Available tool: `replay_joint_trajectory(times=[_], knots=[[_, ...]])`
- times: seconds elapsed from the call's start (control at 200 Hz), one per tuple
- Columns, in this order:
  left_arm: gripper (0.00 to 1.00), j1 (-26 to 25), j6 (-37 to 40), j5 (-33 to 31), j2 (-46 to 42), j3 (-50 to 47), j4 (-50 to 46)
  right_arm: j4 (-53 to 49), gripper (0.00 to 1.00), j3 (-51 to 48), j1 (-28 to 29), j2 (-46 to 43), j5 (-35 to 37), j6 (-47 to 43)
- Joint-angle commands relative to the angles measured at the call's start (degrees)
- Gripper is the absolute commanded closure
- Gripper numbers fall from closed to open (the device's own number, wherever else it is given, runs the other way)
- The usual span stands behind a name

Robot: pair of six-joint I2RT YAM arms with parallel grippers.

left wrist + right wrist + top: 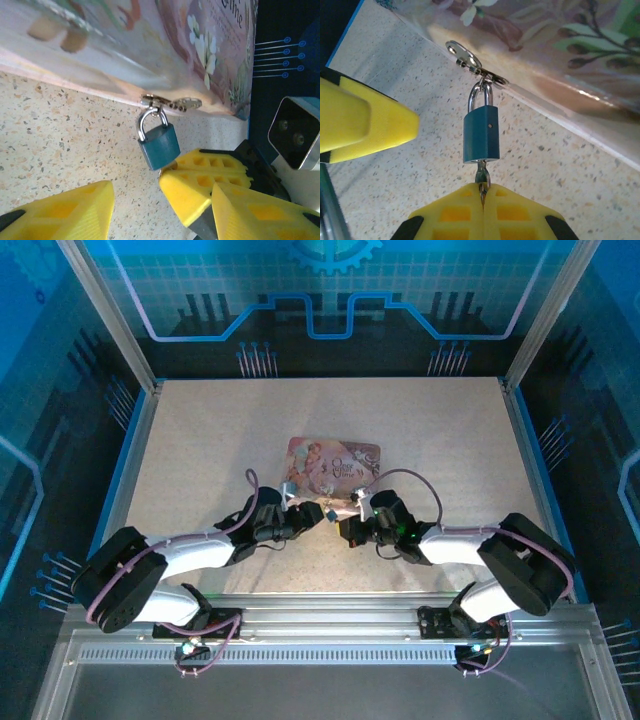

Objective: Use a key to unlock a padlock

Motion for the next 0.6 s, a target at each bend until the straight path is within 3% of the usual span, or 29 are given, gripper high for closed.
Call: replay_joint_trajectory(times=[0.0, 0.595], knots=[[0.46, 0.3, -2.4, 0.5, 1.5, -0.9, 4.3, -2.9, 0.98, 0.8, 0.8, -2.0, -2.9, 4.6], [0.54, -2.4, -7.5, 0.9, 10.8, -0.8, 15.1, -5.6, 0.97, 2.8, 1.4, -5.0, -4.1, 15.0]])
